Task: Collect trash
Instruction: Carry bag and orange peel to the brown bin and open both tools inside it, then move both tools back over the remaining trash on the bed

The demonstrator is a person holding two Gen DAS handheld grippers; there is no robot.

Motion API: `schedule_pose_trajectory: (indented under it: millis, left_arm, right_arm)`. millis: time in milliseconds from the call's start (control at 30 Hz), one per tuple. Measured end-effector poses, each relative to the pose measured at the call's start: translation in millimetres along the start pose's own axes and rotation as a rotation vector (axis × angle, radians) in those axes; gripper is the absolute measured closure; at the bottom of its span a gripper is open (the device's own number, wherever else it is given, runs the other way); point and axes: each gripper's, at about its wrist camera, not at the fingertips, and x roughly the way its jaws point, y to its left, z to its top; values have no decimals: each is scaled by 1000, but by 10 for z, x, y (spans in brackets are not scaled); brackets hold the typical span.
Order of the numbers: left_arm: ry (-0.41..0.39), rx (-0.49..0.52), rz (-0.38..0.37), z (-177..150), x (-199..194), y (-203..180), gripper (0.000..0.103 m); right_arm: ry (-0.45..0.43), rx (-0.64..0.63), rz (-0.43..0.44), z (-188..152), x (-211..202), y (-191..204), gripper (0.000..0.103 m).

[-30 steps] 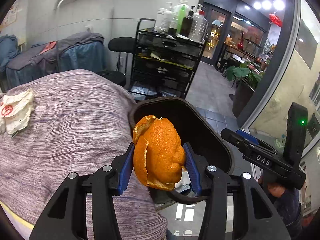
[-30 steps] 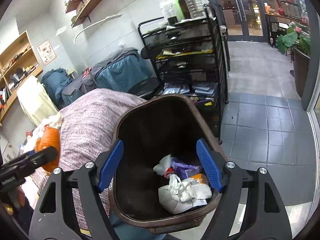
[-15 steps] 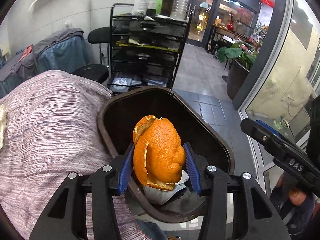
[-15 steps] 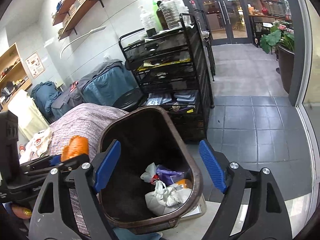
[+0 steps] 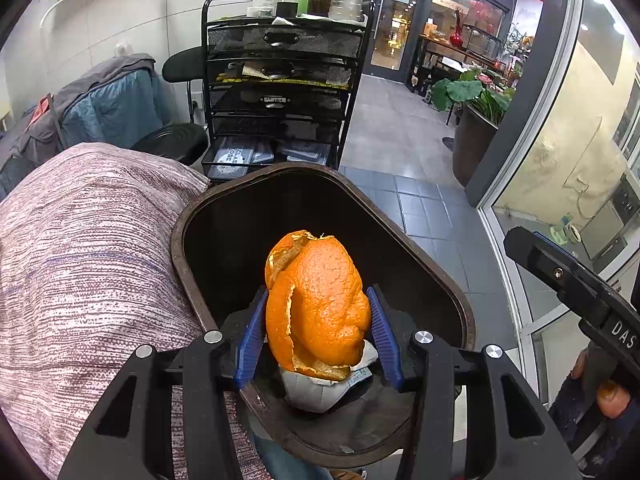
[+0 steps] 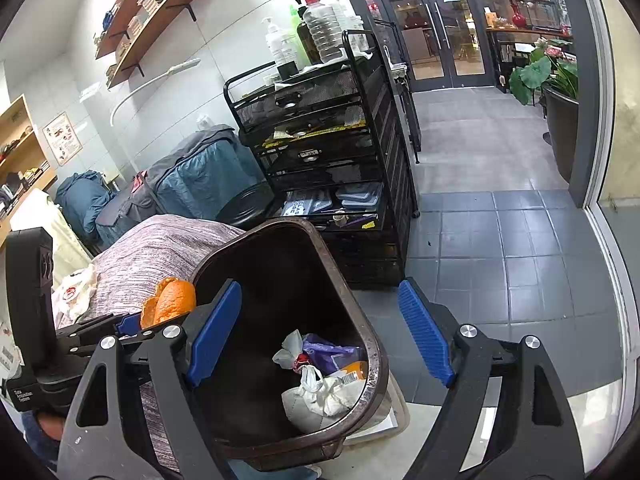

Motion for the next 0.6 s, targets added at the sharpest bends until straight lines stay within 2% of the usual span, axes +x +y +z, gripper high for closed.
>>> schedule_pose_trajectory:
  millis: [100, 133, 200, 300, 467, 600]
  left_arm:
    - [1, 9, 2, 1, 12, 1, 51]
    - [-2, 13, 5, 1, 3, -5, 46]
    - [-29, 23, 18, -5, -44, -10, 22]
    - [-77, 38, 31, 3, -148, -17, 11]
    - [-134, 64, 63, 5, -342, -22, 6]
    - [-158, 31, 55, 2, -522, 82, 6]
  right_arm:
    - [0, 2, 1, -3, 1, -3, 23]
    - [0, 1, 0, -2, 4, -4, 23]
    - [-2, 1, 0, -3, 1, -5, 22]
    - [-7, 4, -4, -1, -14, 0, 21]
    - [-15, 3, -1, 12, -31, 44, 19]
    - [-18, -11, 12, 24, -27, 140, 19]
